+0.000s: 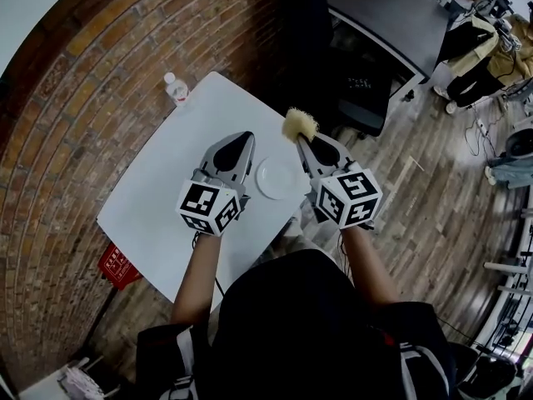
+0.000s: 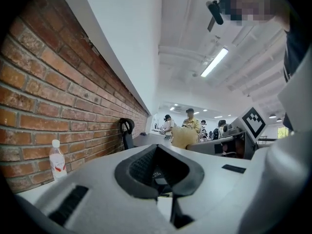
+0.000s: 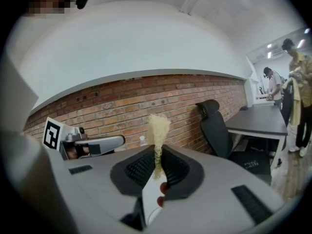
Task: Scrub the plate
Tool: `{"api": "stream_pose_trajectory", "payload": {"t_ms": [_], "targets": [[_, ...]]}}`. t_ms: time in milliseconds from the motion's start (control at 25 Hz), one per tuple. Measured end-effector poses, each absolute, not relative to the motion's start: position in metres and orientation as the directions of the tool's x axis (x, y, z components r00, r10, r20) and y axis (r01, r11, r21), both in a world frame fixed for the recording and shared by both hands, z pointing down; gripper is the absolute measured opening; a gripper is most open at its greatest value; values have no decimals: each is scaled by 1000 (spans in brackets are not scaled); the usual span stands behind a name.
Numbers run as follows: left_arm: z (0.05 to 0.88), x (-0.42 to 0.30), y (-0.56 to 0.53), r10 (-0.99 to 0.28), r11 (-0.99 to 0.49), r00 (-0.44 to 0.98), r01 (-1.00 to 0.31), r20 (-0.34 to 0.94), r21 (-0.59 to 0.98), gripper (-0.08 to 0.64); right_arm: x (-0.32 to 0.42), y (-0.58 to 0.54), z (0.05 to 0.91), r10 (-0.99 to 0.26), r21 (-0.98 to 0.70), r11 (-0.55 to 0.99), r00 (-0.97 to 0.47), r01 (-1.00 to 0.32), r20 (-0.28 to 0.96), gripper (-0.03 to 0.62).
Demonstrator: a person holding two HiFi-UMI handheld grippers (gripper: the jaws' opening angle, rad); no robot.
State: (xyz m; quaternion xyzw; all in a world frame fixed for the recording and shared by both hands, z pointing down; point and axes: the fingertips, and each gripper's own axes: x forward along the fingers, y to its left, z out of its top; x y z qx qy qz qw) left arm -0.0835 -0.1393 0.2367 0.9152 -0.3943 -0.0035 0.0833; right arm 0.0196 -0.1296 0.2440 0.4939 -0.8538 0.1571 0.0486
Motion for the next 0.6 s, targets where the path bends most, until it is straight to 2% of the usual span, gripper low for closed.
{"api": "stream_pose_trajectory", "payload": {"t_ms": [600], "targets": [[321, -64, -146, -724, -619, 660, -750, 200, 234, 18, 37, -149, 316, -764, -255, 461, -526, -850, 374, 41]]}}
